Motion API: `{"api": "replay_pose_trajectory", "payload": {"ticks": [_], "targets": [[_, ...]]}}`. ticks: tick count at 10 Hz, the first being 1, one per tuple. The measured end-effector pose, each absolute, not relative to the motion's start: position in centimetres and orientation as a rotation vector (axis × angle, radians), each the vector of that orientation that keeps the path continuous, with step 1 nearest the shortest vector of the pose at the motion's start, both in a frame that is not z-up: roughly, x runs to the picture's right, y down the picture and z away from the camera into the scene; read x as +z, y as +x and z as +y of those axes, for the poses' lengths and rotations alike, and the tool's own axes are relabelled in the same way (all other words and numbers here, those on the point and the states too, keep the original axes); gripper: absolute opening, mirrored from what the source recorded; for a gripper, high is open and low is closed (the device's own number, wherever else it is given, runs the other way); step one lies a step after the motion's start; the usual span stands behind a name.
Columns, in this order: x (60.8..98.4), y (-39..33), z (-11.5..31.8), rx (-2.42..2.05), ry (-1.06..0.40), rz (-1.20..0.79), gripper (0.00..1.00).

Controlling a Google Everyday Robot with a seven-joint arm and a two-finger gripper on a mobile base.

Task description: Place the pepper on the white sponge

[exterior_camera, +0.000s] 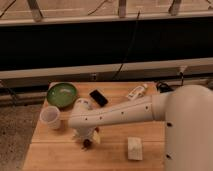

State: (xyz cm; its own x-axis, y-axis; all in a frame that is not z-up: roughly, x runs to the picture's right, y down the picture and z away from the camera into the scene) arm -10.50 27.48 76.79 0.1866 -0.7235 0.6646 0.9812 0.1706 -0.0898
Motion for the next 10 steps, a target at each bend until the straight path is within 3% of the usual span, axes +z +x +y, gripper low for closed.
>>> {"api": "replay_pose_trajectory", "payload": {"ticks": [10], "targets": [[76.8, -10.79, 27.68, -1.271, -0.584, -0.535, 0.8]]}}
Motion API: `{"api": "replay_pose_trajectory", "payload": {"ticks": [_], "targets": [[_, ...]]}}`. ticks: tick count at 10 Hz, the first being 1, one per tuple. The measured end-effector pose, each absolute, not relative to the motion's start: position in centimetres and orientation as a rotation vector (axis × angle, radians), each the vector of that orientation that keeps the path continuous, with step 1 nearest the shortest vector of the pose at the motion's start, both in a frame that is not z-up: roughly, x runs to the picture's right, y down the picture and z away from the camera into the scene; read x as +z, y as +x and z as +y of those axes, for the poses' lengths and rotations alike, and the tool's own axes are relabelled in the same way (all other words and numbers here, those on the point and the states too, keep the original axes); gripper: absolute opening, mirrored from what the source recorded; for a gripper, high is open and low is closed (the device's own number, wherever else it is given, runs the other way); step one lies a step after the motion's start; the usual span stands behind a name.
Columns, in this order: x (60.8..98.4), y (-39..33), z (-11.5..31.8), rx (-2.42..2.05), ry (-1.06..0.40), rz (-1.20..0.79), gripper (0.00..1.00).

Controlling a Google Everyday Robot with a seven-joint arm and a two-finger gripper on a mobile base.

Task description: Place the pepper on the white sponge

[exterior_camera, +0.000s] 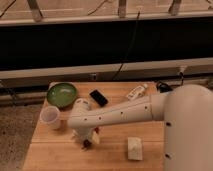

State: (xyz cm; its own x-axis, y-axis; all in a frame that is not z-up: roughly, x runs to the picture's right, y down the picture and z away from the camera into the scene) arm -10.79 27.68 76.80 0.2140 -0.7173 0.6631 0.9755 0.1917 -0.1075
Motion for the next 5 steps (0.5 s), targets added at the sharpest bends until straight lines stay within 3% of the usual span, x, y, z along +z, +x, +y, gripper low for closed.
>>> {"api": "replay_pose_trajectory", "payload": {"ticks": [5], "targets": [[76.78, -10.94, 27.73, -1.254, -0.586, -0.531, 0.8]]}}
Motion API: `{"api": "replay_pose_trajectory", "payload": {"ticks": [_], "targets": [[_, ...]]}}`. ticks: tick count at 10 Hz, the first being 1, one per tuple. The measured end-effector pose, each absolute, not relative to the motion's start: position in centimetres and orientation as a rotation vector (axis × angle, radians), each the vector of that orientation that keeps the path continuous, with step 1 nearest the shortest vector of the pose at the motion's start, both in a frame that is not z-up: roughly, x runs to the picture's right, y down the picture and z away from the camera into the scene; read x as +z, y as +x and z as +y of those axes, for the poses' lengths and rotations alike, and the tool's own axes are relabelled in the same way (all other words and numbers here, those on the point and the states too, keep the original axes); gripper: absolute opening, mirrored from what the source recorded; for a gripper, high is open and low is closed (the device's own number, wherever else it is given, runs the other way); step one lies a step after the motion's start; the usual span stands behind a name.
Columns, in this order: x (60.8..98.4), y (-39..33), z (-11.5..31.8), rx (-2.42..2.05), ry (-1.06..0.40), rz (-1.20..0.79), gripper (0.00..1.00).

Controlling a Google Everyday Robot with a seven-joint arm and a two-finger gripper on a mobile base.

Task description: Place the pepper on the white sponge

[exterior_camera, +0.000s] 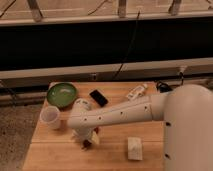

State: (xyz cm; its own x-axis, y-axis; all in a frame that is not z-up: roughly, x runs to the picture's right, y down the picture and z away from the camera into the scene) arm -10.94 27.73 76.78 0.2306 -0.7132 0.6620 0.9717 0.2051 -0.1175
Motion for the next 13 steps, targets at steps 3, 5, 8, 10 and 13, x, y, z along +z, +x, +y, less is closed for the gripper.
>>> {"api": "replay_pose_trajectory", "payload": {"ticks": [3, 5, 8, 10, 13], "targets": [[76.78, -10.95, 27.78, -1.245, -0.589, -0.528, 0.8], [76.79, -10.98, 27.82, -1.238, -0.59, -0.527, 0.8], [76.75, -11.04, 27.83, -1.226, -0.592, -0.523, 0.8], [76.74, -11.04, 27.85, -1.217, -0.594, -0.52, 0.8], [76.76, -11.05, 27.87, -1.211, -0.594, -0.519, 0.8]]}}
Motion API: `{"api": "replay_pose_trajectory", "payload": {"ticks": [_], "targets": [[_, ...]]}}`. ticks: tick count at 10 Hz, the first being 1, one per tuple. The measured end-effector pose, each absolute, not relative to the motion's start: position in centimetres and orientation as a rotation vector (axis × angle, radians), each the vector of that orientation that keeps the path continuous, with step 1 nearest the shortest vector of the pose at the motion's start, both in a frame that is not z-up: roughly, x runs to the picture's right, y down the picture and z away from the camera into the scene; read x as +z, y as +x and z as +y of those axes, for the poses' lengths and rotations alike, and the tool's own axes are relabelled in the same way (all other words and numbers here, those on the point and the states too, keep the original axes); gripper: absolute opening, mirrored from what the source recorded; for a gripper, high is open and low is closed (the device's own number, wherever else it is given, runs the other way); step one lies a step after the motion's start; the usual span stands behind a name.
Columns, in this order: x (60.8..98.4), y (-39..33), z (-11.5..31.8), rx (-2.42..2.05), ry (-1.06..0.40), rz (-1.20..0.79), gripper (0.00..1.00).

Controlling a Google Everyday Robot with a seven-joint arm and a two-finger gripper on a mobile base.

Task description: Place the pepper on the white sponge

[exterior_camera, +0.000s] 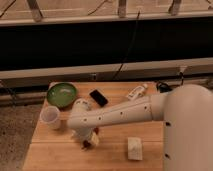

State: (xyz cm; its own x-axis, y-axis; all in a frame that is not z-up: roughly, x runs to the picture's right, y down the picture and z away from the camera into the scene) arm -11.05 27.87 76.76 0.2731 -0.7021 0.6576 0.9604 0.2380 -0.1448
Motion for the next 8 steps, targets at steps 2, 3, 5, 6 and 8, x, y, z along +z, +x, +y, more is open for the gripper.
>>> {"api": "replay_pose_trajectory", "payload": {"ticks": [2, 3, 5, 6, 8], "targets": [[76.82, -11.09, 27.92, -1.196, -0.597, -0.515, 0.8], [76.83, -11.09, 27.9, -1.194, -0.597, -0.514, 0.8], [76.83, -11.09, 27.88, -1.189, -0.597, -0.513, 0.8], [76.83, -11.08, 27.88, -1.186, -0.598, -0.512, 0.8], [76.84, -11.1, 27.89, -1.178, -0.598, -0.51, 0.8]]}}
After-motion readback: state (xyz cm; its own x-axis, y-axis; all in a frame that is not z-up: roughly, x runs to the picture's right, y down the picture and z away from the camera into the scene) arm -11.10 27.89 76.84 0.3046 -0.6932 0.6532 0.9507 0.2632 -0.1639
